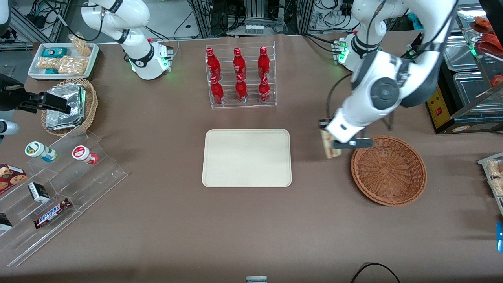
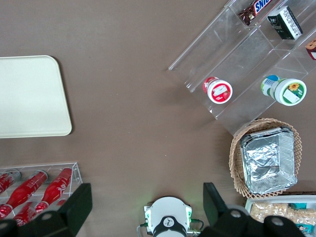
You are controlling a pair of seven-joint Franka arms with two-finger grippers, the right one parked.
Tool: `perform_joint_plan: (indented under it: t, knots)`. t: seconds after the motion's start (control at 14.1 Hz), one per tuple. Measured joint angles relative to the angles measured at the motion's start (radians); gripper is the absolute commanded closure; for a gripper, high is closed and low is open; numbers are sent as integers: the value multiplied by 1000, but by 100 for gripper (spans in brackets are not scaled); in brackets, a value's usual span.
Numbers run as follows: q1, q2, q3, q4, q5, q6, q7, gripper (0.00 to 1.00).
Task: Place sandwich from basket to tray
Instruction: 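Lift the sandwich and carry it with the left gripper over the tray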
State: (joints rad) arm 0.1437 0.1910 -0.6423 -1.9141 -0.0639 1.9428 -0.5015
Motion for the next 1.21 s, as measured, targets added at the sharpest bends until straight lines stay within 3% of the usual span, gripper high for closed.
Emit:
perform_joint_plan:
  t: [0.36, 0.92, 1.21]
  knots:
    - [-148, 137, -7, 72, 13, 174, -160, 75]
    - [-378, 409, -5, 263, 274, 263, -504, 73]
    - [-399, 474, -2, 283, 304, 308, -531, 72]
